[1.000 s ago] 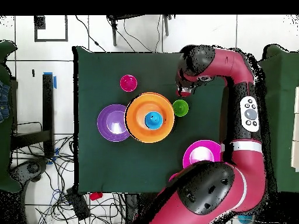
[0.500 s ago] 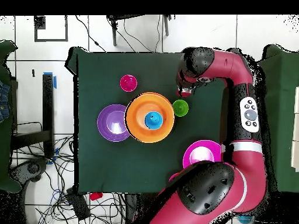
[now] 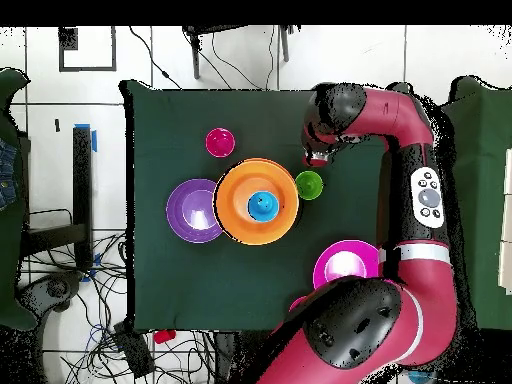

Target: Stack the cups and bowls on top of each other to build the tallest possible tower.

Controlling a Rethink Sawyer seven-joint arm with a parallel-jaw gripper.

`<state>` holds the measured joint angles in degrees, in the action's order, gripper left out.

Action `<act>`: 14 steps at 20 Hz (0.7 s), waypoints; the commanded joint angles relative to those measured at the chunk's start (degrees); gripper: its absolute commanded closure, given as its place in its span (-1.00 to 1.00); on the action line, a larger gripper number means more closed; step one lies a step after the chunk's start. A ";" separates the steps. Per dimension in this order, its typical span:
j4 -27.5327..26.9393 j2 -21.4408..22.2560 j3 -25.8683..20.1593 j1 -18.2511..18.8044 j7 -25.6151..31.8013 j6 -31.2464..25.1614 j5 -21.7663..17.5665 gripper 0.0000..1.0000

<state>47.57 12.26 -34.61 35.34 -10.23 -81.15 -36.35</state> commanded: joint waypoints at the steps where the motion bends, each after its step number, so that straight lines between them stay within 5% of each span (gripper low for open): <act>1: 3.35 2.17 3.08 -2.50 -3.11 -2.64 -0.31 -1.00; 7: 3.46 4.62 4.13 -3.38 -3.19 -5.94 0.65 -1.00; 14: 10.05 6.28 5.46 -1.94 -5.34 -1.06 2.39 -1.00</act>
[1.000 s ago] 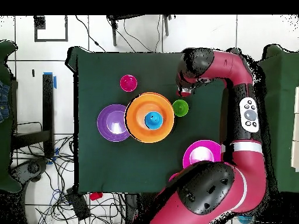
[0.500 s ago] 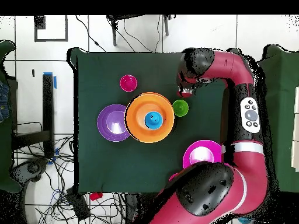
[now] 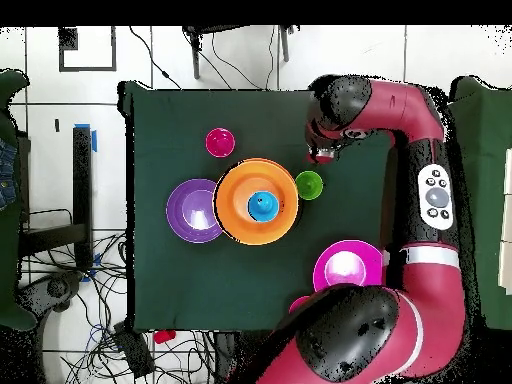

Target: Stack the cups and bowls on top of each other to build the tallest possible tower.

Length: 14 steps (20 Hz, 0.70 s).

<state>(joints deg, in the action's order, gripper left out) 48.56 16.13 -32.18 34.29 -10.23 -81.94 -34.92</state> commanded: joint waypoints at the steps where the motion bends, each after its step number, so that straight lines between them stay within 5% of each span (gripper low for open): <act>1: 11.11 3.12 3.28 -0.66 -6.55 1.11 1.48 -1.00; 14: 22.66 4.97 5.48 0.78 -11.78 15.04 3.37 -1.00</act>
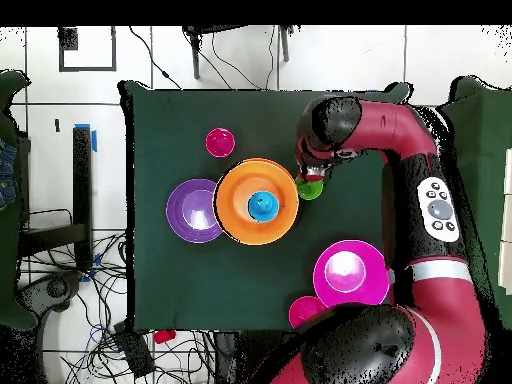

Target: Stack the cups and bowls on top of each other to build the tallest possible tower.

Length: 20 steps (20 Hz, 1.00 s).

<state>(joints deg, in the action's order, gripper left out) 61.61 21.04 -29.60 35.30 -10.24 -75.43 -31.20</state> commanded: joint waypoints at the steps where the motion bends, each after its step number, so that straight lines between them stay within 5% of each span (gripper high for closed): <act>1: 9.70 0.01 3.11 -0.38 -11.71 9.16 -0.36 -1.00; 20: 4.08 -3.71 3.77 -0.69 -8.16 10.05 -0.49 -1.00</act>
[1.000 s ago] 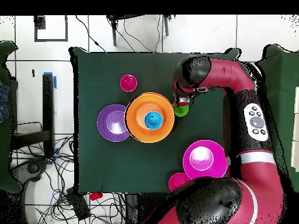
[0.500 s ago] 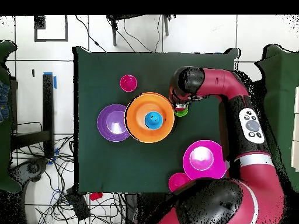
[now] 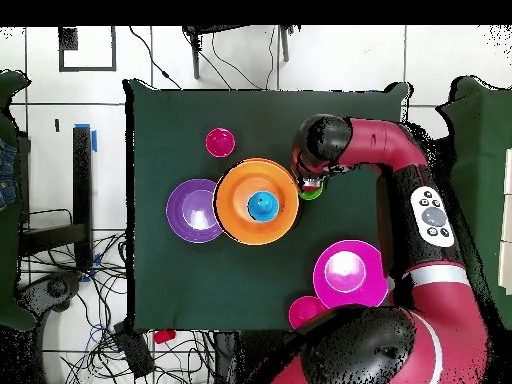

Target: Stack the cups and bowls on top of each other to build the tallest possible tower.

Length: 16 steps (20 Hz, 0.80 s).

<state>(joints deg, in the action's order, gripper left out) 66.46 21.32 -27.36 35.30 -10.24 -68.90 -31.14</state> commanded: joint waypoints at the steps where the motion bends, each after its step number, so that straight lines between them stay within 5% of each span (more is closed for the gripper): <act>1: -0.64 -4.23 1.34 -0.54 -7.98 4.07 -0.49 -1.00; 16: -3.01 -8.09 0.61 0.92 -5.47 8.39 -0.38 -1.00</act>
<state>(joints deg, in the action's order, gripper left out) 66.12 18.30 -27.34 35.62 -10.24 -64.12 -31.01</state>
